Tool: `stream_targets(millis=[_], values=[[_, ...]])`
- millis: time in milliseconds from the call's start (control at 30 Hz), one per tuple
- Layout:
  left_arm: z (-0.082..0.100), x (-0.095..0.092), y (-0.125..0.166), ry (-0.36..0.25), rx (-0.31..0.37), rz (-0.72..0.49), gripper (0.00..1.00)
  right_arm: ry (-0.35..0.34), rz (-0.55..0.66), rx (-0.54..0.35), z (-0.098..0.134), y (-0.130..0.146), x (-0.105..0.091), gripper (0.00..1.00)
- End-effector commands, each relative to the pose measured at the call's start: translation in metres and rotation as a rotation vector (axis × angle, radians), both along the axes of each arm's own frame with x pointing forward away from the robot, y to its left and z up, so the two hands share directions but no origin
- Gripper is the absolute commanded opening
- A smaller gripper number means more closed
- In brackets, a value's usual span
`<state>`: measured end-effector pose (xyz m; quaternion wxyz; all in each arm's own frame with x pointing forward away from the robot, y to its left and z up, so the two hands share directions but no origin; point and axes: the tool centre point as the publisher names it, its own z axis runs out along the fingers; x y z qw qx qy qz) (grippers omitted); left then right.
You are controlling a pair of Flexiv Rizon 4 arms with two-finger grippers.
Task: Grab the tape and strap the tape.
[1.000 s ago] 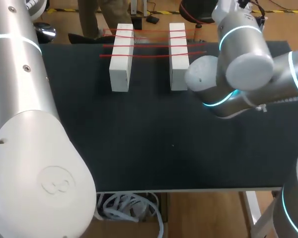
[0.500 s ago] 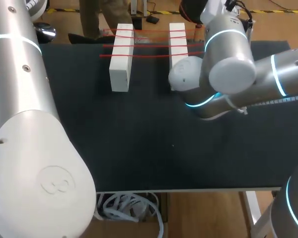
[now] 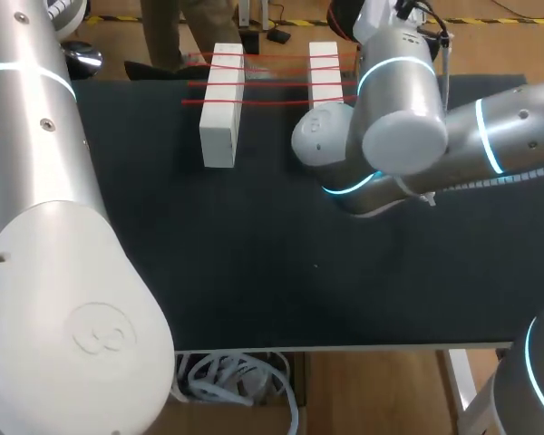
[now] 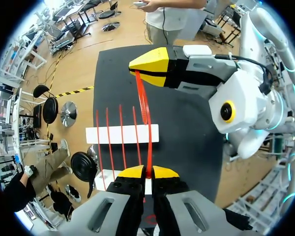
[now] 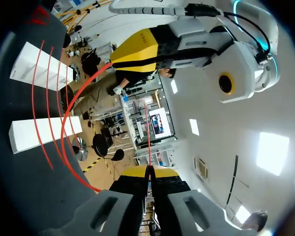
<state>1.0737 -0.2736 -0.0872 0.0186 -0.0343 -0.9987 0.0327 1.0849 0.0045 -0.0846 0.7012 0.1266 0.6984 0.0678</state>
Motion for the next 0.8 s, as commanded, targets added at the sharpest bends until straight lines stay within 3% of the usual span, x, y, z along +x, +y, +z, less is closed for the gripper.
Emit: stream_targets(millis=[33, 800], values=[[0.002, 0.001, -0.001, 0.004, 0.007, 0.000, 0.00, -0.003, -0.027, -0.014, -0.003, 0.009, 0.001, 0.00], [0.002, 0.001, -0.001, 0.004, 0.007, 0.000, 0.00, -0.039, -0.033, -0.063, 0.003, 0.034, -0.004, 0.00]])
